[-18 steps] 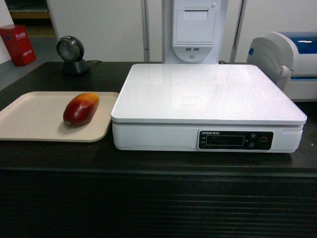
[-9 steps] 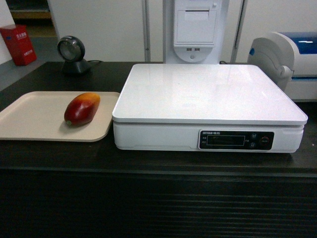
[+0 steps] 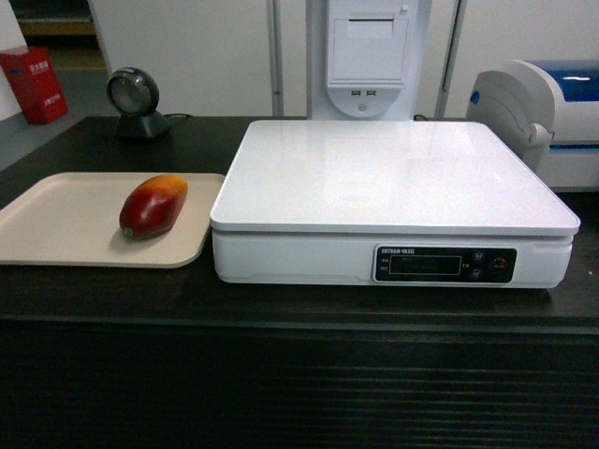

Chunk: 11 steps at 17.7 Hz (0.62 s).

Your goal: Place dark red mango on scale at checkout

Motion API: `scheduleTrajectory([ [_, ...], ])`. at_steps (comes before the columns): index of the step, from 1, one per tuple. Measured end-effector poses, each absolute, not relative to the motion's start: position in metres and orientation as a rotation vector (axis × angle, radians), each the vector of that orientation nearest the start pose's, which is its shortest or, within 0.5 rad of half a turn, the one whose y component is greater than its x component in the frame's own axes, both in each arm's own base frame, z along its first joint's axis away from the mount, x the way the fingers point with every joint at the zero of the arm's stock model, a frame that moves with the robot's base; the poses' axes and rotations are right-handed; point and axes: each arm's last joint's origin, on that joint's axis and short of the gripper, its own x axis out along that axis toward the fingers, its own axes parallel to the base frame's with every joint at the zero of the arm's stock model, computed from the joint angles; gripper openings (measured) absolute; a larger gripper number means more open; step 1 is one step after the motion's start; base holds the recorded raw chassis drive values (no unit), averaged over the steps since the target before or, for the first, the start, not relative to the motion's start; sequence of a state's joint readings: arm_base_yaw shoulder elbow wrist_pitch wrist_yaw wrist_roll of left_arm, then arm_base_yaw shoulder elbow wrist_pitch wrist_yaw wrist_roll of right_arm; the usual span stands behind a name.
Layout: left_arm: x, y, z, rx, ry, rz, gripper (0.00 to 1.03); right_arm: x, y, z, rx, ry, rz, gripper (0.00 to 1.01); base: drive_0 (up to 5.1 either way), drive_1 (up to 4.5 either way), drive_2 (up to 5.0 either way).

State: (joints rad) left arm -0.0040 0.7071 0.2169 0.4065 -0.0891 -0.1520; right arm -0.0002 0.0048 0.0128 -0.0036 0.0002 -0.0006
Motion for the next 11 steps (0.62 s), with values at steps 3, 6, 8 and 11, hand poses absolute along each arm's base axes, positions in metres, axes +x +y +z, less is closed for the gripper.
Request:
scheduleTrajectory([
  [3, 0.22, 0.01, 0.221, -0.117, 0.092, -0.038, 0.98, 0.097, 0.0, 0.167, -0.001, -0.004, 0.0, 0.98, 0.0, 0.0, 0.0],
  [6, 0.288, 0.013, 0.212, -0.094, 0.233, -0.143, 0.98, 0.097, 0.0, 0.167, -0.001, -0.004, 0.0, 0.98, 0.0, 0.0, 0.0],
  [8, 0.331, 0.012, 0.198, -0.088, 0.322, -0.209, 0.98, 0.097, 0.0, 0.167, -0.001, -0.004, 0.0, 0.98, 0.0, 0.0, 0.0],
  [11, 0.38, 0.004, 0.173, -0.058, 0.418, -0.263, 0.98, 0.097, 0.0, 0.167, -0.001, -0.004, 0.0, 0.98, 0.0, 0.0, 0.0],
])
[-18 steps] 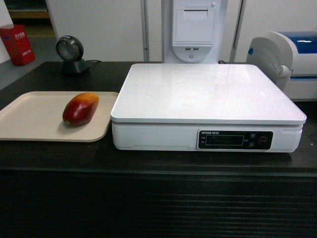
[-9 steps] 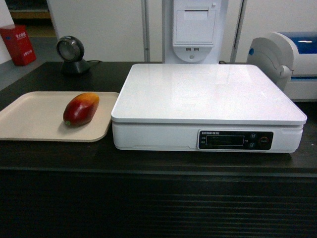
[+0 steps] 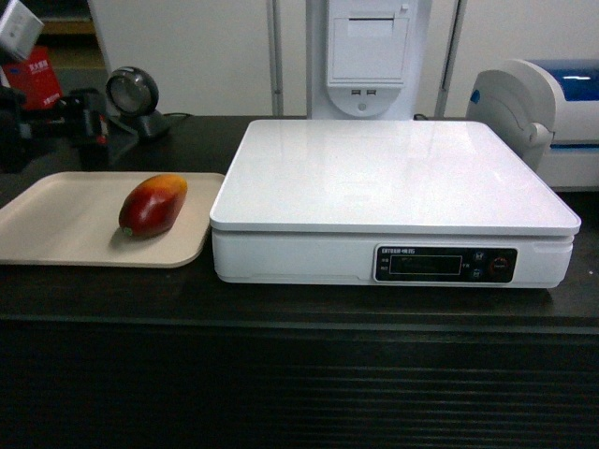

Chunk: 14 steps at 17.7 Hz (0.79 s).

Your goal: Place dark red mango on scale at checkout

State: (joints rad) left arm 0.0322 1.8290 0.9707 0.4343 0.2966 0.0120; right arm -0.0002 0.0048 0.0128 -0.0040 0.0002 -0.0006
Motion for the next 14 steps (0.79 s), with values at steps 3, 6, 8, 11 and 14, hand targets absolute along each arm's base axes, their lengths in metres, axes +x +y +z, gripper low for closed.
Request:
scheduleTrajectory([
  [3, 0.407, -0.007, 0.155, -0.046, 0.497, -0.312, 0.98, 0.097, 0.0, 0.167, -0.001, -0.004, 0.0, 0.98, 0.0, 0.0, 0.0],
  [6, 0.43, -0.014, 0.141, -0.021, 0.553, -0.322, 0.98, 0.097, 0.0, 0.167, -0.001, -0.004, 0.0, 0.98, 0.0, 0.0, 0.0],
  [8, 0.44, -0.016, 0.137, -0.018, 0.573, -0.316, 0.98, 0.097, 0.0, 0.167, -0.001, -0.004, 0.0, 0.98, 0.0, 0.0, 0.0],
  [11, 0.462, -0.015, 0.134, 0.008, 0.596, -0.279, 0.98, 0.097, 0.0, 0.167, -0.001, -0.004, 0.0, 0.98, 0.0, 0.0, 0.0],
  [14, 0.481, -0.012, 0.123, 0.007, 0.654, -0.246, 0.98, 0.097, 0.0, 0.167, -0.001, -0.005, 0.0, 0.98, 0.0, 0.0, 0.0],
])
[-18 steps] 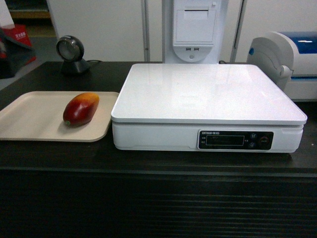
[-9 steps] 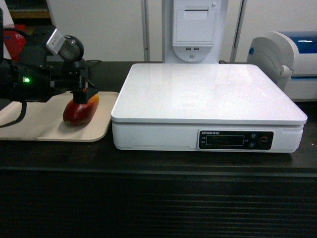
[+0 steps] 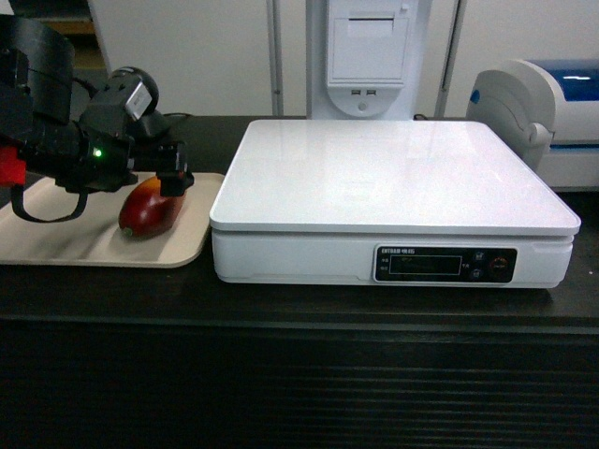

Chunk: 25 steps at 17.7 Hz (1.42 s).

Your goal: Place dark red mango on scale at checkout

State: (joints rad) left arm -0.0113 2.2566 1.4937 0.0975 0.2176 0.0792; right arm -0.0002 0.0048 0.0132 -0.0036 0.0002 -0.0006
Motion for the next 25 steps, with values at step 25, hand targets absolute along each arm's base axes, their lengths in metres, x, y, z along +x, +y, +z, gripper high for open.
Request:
scheduleTrajectory([
  [25, 0.414, -0.159, 0.234, 0.269, 0.388, -0.526, 0.61, 0.097, 0.0, 0.167, -0.001, -0.004, 0.0, 0.98, 0.0, 0.0, 0.0],
])
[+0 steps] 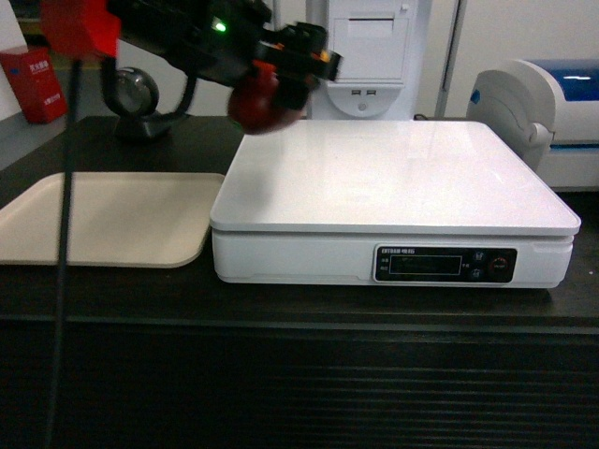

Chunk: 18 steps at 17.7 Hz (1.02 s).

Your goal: Place dark red mango on scale at checkout

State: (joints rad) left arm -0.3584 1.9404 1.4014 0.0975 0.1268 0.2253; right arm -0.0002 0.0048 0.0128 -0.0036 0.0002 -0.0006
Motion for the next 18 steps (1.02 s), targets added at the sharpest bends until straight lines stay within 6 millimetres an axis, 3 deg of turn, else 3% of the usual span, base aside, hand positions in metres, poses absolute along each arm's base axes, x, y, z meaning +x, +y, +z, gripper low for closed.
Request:
scheduleTrajectory([
  [3, 0.399, -0.204, 0.222, 0.305, 0.407, -0.619, 0.61, 0.097, 0.0, 0.167, -0.001, -0.004, 0.0, 0.98, 0.0, 0.0, 0.0],
  [5, 0.405, -0.225, 0.216, 0.28, 0.439, -0.638, 0.61, 0.097, 0.0, 0.167, -0.001, -0.004, 0.0, 0.98, 0.0, 0.0, 0.0],
  [8, 0.425, -0.24, 0.207, 0.203, 0.52, -0.587, 0.61, 0.097, 0.0, 0.167, -0.001, -0.004, 0.0, 0.98, 0.0, 0.0, 0.0],
  [11, 0.445, -0.254, 0.212, 0.081, 0.56, -0.521, 0.61, 0.097, 0.0, 0.167, -0.001, -0.004, 0.0, 0.98, 0.0, 0.0, 0.0],
  [14, 0.453, -0.273, 0.217, -0.013, 0.6, -0.467, 0.61, 0.097, 0.0, 0.167, -0.001, -0.005, 0.0, 0.98, 0.0, 0.0, 0.0],
  [18, 0.458, -0.286, 0.2, -0.064, 0.681, -0.379, 0.61, 0.097, 0.0, 0.167, -0.001, -0.004, 0.0, 0.98, 0.0, 0.0, 0.0],
])
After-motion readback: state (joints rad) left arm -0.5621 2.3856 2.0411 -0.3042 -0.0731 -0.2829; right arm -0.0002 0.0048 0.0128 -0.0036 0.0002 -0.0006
